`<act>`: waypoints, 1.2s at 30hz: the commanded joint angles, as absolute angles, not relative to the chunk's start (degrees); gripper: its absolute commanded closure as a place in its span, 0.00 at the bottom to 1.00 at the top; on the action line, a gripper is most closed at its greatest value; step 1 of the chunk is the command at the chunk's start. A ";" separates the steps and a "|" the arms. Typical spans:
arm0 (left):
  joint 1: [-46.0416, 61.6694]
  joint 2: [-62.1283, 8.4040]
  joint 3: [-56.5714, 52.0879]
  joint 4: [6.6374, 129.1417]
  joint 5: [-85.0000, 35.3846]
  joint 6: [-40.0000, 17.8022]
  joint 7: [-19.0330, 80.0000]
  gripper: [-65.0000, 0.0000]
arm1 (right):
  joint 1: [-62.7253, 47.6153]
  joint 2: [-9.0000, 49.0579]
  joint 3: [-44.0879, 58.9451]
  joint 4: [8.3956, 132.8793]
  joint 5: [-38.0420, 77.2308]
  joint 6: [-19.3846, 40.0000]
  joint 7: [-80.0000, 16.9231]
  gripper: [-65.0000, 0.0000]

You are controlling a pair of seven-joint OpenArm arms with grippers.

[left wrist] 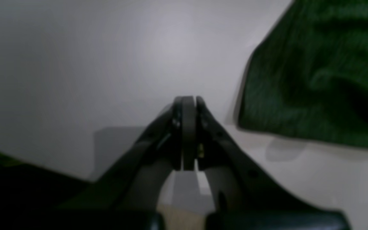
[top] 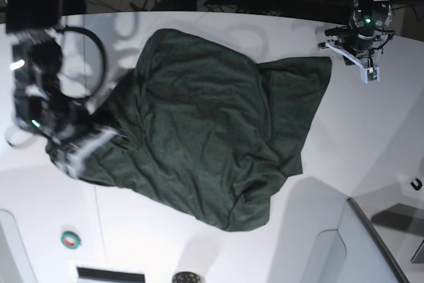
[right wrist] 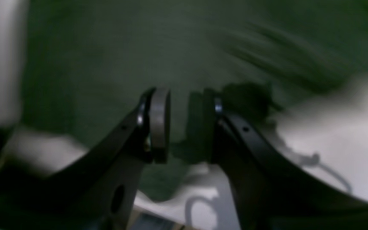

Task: Layout the t-shirt on the table in an organized manner, then fold the t-shirt properly
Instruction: 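Hold the shirt corner with the right gripper while the left stays raised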

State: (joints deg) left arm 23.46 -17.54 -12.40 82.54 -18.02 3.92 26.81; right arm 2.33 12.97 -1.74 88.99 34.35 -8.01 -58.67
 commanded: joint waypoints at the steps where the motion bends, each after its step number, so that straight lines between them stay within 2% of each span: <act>1: 23.34 -18.33 -12.70 83.38 -17.89 3.91 25.98 1.00 | 1.36 12.53 -0.04 91.21 36.18 -8.75 -57.63 0.75; 4: 23.43 -18.24 -12.70 83.38 -17.89 3.91 25.98 1.00 | -2.86 13.32 4.00 89.36 36.18 -9.19 -51.82 0.75; 8: 22.99 -18.15 -12.62 84.00 -18.07 3.91 26.07 1.00 | -1.10 14.46 3.38 82.59 36.26 -8.66 -46.64 0.75; 12: 23.25 -18.07 -12.62 85.76 -18.07 3.91 26.24 1.00 | 2.42 14.55 4.00 76.35 36.35 -3.21 -46.02 0.75; 17: 23.34 -18.07 -12.62 85.85 -17.89 3.91 26.24 1.00 | 6.81 14.46 3.65 68.88 36.35 -2.77 -45.14 0.75; 23: 23.43 -18.07 -12.62 85.41 -17.98 3.91 26.24 1.00 | 7.43 14.37 3.65 69.05 36.35 -2.77 -44.88 0.57; 36: 23.43 -18.07 -12.62 85.41 -17.89 3.91 26.24 1.00 | 8.66 13.14 3.56 68.53 36.35 -1.36 -44.79 0.56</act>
State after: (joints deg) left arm 23.35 -17.32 -12.25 84.64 -18.20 3.88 27.24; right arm 7.44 12.47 3.38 67.72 35.79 -1.89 -45.39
